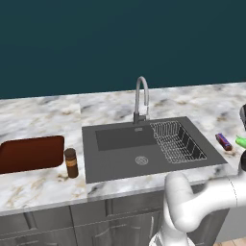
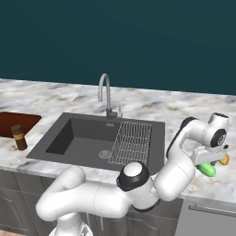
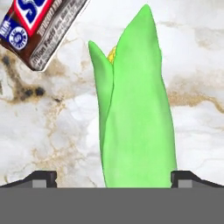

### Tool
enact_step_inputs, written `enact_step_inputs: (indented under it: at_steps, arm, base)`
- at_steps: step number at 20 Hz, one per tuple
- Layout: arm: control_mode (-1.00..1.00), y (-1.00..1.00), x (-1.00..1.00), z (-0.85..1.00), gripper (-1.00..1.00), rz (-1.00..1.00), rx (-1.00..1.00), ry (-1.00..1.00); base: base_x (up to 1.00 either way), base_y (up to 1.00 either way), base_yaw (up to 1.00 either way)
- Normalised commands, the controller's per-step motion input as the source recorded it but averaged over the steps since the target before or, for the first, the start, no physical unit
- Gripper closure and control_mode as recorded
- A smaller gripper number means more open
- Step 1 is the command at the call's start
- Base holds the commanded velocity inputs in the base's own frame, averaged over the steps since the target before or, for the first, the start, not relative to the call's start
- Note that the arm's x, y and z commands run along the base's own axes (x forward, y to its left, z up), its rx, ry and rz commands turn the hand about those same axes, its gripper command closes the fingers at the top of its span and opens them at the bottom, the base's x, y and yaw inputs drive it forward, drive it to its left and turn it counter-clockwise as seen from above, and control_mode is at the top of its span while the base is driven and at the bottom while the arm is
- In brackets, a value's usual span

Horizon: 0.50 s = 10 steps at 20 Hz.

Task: Pick up all produce items and place them in the sink. Turn on the sink faucet to wash them. Then turn the sink off and put them in the tray.

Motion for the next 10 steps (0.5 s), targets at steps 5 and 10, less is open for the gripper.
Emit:
enact_step_inputs:
  at_steps: [5,10]
  arm:
    - [-1.00,0.13,0.00,-0.34,-1.00,0.09,-0.01,-0.13]
    - [-1.00,0.01,0.06,-0.35,-1.00,0.09,-0.01,-0.19]
  base:
    - [0.00,0.00,0.00]
    - [0.00,0.00,0.00]
